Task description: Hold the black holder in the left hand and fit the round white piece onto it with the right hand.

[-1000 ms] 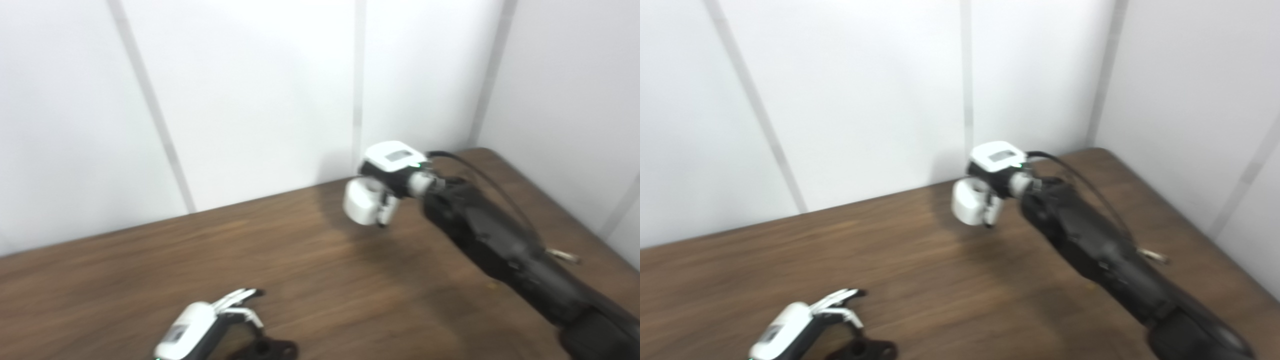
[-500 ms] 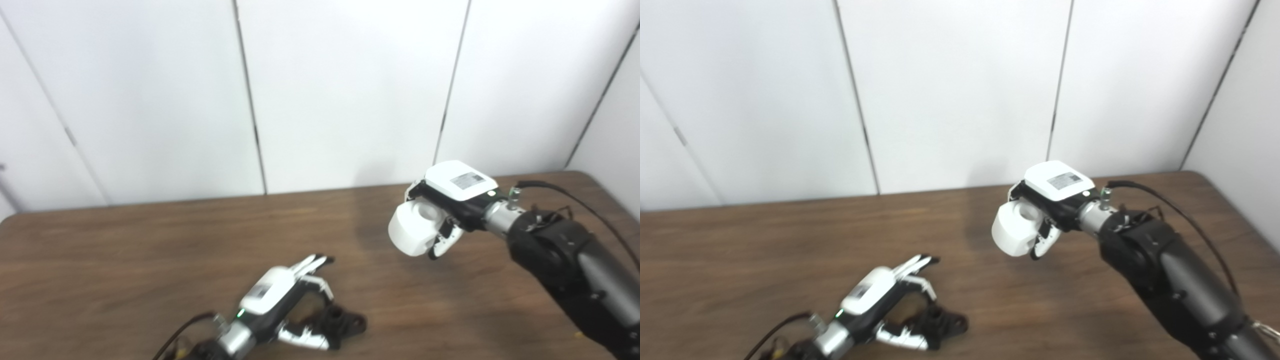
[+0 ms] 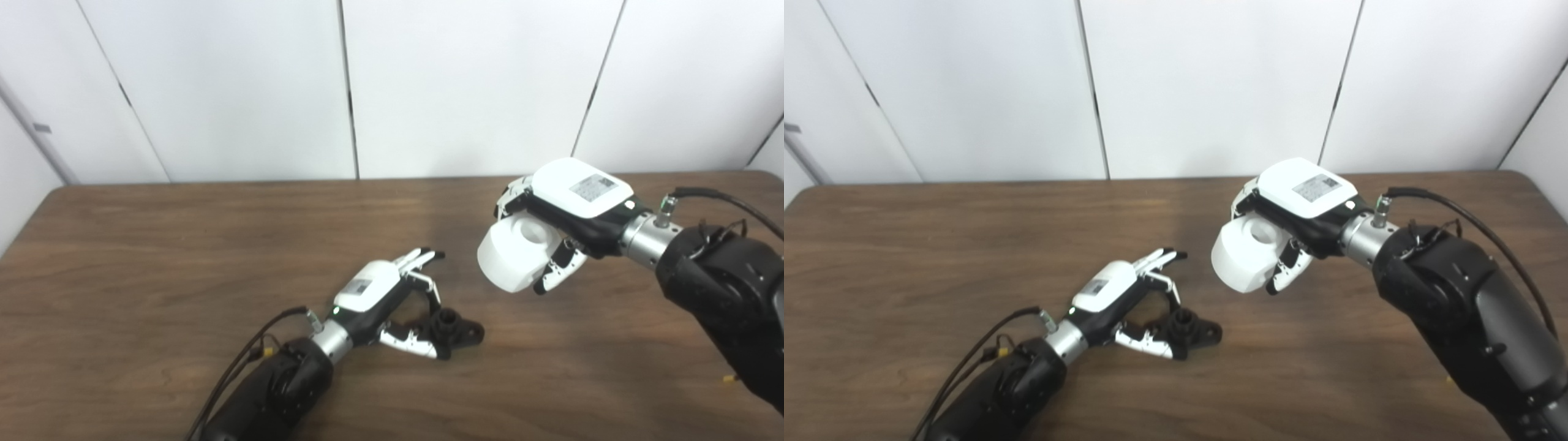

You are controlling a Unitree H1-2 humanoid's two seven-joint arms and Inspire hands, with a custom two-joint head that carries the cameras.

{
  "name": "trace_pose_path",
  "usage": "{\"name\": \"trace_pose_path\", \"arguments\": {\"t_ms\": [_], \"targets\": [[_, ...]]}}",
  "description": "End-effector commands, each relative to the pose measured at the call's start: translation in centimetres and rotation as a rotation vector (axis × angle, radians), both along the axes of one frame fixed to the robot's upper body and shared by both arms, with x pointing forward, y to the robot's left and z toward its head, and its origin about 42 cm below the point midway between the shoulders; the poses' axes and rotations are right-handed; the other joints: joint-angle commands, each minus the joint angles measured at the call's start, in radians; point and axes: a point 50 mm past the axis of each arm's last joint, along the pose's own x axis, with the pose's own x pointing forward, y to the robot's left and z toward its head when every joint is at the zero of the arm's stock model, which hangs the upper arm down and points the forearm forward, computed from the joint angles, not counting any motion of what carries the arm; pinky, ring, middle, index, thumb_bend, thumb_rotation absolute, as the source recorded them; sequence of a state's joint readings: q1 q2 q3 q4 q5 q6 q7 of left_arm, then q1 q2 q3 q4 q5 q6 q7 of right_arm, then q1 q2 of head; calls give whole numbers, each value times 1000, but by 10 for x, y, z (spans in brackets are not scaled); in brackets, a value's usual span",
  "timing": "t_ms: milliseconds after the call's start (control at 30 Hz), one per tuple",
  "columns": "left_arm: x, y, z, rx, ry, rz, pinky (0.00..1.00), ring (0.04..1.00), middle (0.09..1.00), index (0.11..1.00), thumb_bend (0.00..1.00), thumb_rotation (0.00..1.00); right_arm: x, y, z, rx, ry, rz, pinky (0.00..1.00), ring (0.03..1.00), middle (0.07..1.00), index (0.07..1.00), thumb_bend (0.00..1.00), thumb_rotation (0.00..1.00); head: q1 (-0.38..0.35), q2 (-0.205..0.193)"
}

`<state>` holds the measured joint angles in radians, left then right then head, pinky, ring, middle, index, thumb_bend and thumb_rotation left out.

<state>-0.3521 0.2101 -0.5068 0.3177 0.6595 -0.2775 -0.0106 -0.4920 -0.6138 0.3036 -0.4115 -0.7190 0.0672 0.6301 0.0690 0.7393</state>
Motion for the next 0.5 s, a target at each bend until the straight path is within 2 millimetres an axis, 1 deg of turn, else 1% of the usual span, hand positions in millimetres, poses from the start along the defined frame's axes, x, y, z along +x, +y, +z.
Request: {"name": "trace_pose_path", "arguments": {"t_ms": [0, 100, 300, 367, 467], "targets": [[-17, 2, -41, 181, 151, 19, 920, 994, 965, 488, 524, 67, -3, 9, 25, 0, -91, 65, 779, 812, 728, 481, 525, 138, 0, 4], [-16, 1, -41, 181, 152, 17, 912, 992, 965, 487, 523, 68, -3, 16, 23, -13, -78, 96, 776, 811, 729, 481, 525, 139, -2, 10], [-17, -2, -37, 194, 159, 16, 944, 1000, 976, 488, 523, 69, 4, 34, 16, -30, -63, 157, 765, 791, 721, 482, 525, 141, -5, 21], [-17, -3, -37, 200, 163, 18, 953, 1000, 977, 488, 523, 69, 7, 38, 13, -28, -61, 181, 746, 780, 712, 481, 525, 141, -5, 22], [-17, -4, -36, 203, 159, 17, 948, 1000, 974, 487, 523, 69, 9, 45, 9, -39, -42, 200, 740, 780, 709, 480, 525, 140, -9, 25]]}}
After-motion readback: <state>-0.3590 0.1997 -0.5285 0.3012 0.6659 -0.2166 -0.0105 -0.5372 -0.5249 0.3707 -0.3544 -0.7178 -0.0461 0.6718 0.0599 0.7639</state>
